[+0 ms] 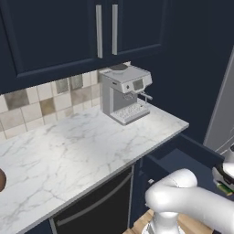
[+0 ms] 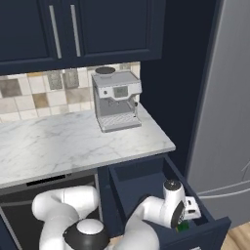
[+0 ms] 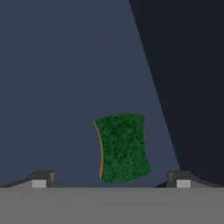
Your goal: Restock the sink supplies by placing the sponge and soap dispenser on the counter and next to the sink. Make sure the soap dispenser is upright.
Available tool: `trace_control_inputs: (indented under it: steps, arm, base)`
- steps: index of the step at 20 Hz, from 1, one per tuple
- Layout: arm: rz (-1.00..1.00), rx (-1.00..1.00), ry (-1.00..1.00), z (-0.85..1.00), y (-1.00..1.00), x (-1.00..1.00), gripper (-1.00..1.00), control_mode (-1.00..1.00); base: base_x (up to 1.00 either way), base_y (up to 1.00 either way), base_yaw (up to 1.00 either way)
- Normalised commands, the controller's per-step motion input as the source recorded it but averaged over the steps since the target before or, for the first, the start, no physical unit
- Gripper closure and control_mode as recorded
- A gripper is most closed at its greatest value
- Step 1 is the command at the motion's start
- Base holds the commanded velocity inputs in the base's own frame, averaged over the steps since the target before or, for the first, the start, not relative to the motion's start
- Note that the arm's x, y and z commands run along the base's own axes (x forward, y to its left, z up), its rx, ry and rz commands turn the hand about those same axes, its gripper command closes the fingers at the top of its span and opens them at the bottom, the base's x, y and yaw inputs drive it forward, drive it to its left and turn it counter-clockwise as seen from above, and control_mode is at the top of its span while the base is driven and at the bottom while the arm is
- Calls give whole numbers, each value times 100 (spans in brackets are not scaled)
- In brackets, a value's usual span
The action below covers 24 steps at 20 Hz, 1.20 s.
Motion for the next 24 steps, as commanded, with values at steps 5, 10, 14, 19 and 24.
trace_control_inputs:
  steps: [5, 10, 14, 19, 24]
  arm:
    - [6, 0, 0, -35, -10, 0, -100, -100]
    - [5, 1, 1, -14, -20, 3, -100, -100]
    - [5, 0, 5, -17, -12, 10, -100, -100]
    - [5, 0, 7, -25, -5, 13, -100, -100]
    - [5, 0, 7, -27, -3, 6, -100, -100]
  base:
    - [0, 0, 0]
    - [0, 0, 0]
    - [0, 0, 0]
    - [0, 0, 0]
    - [0, 0, 0]
